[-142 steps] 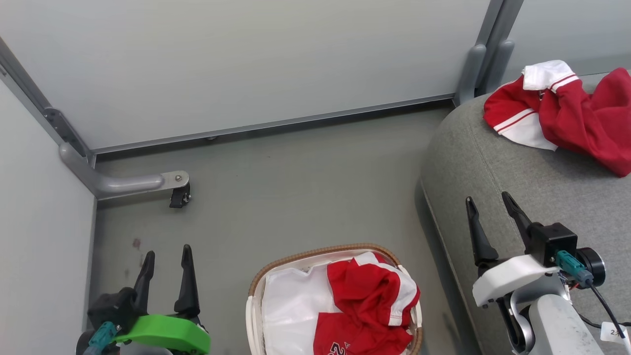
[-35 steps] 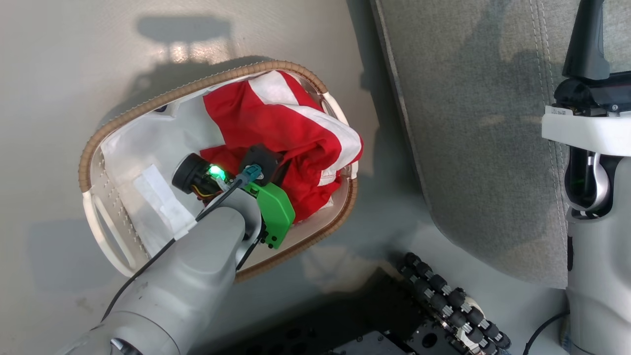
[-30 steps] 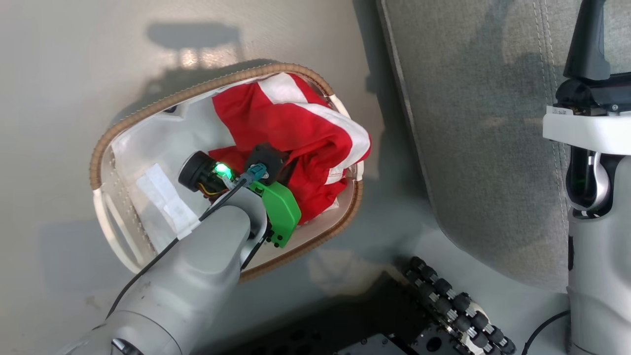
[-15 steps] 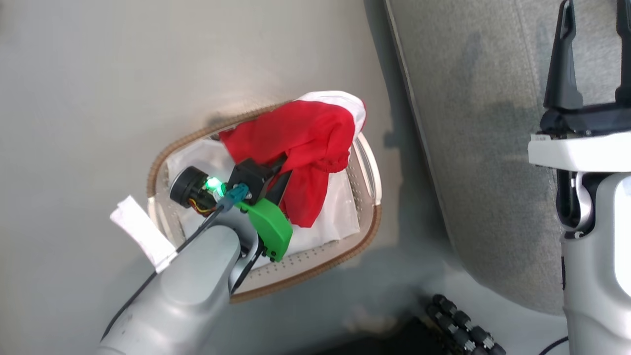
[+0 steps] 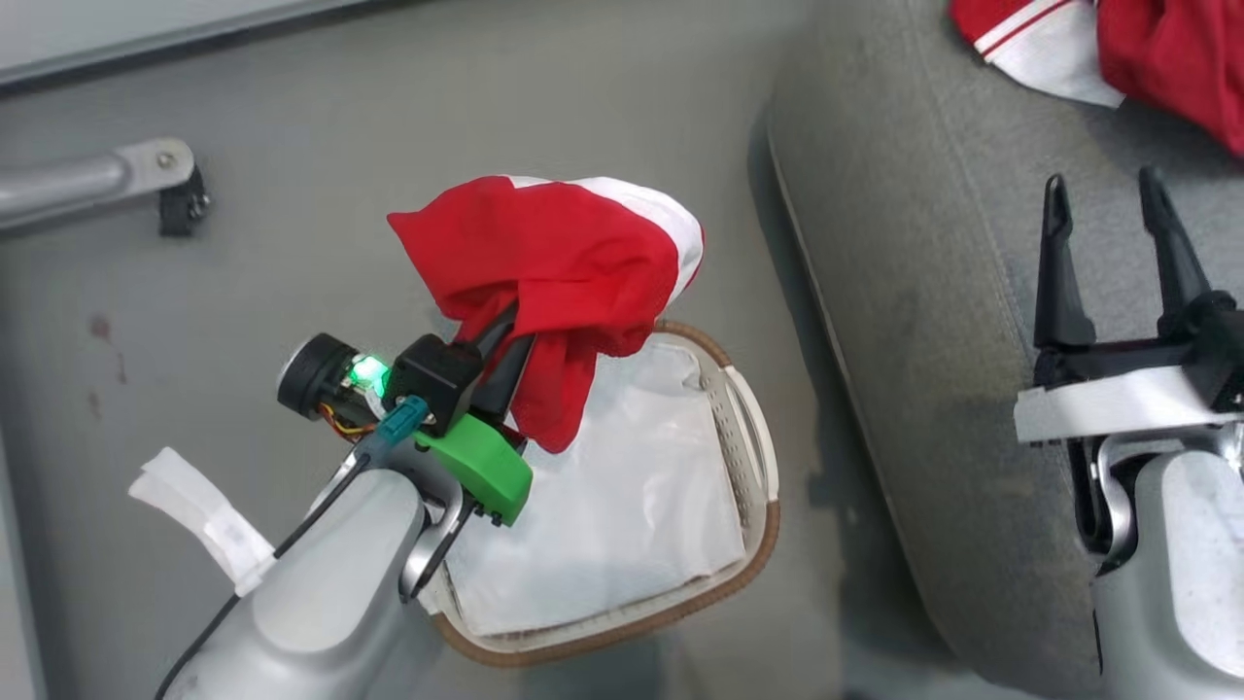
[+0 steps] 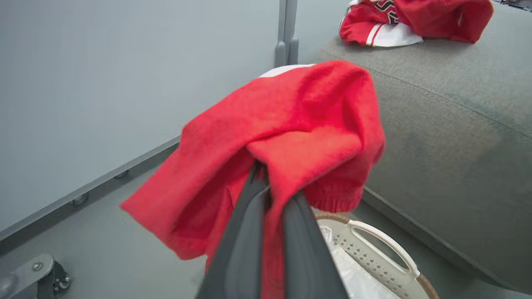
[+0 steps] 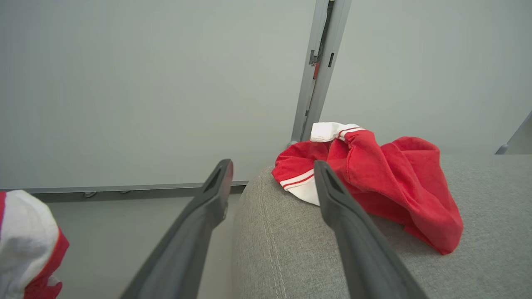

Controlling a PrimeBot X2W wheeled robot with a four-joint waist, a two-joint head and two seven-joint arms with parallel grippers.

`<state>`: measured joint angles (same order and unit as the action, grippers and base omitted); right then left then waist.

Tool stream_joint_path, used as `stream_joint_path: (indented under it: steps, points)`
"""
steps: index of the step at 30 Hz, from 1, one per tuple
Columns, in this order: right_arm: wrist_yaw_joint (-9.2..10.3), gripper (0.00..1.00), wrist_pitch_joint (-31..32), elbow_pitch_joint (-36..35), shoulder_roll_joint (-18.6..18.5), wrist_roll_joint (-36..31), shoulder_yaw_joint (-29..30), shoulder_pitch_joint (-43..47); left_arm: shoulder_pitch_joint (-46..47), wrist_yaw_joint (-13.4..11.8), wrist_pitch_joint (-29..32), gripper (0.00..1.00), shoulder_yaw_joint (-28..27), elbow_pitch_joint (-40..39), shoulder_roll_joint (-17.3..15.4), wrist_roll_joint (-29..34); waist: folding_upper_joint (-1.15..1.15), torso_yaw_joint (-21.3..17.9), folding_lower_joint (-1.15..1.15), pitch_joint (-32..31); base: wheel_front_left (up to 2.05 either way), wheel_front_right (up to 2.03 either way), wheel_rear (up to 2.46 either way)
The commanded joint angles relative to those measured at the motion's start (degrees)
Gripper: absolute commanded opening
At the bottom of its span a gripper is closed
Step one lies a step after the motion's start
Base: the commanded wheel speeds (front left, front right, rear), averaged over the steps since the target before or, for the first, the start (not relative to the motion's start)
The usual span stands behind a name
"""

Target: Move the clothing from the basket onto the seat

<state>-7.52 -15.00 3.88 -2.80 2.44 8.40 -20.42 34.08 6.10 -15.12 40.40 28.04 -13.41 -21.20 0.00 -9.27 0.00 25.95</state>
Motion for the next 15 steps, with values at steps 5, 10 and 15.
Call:
stream_joint_path:
  steps: [5, 10, 15]
  points:
    - [0.06, 1.00, -0.3, 2.1, -0.2, 0.1, -2.0, 4.2, 2.4, 0.5, 0.0, 0.00, -1.1, -2.9, -1.8, 1.5, 0.00, 3.2, 0.00, -13.2, 0.00, 0.00, 0.00]
    - [0.06, 1.00, -0.3, 3.7, -0.2, 0.7, -5.1, 5.8, 6.2, 0.9, 0.3, 0.00, -0.8, -4.2, -3.3, 1.7, 0.00, 3.5, 0.00, -16.2, 0.00, 0.00, 0.00]
    - [0.06, 1.00, -0.3, 5.1, -0.2, 1.1, -8.1, 6.4, 10.3, 1.2, 2.0, 0.00, -0.3, -5.5, -4.9, 1.2, 0.00, 3.4, 0.00, -18.4, 0.00, 0.00, 0.00]
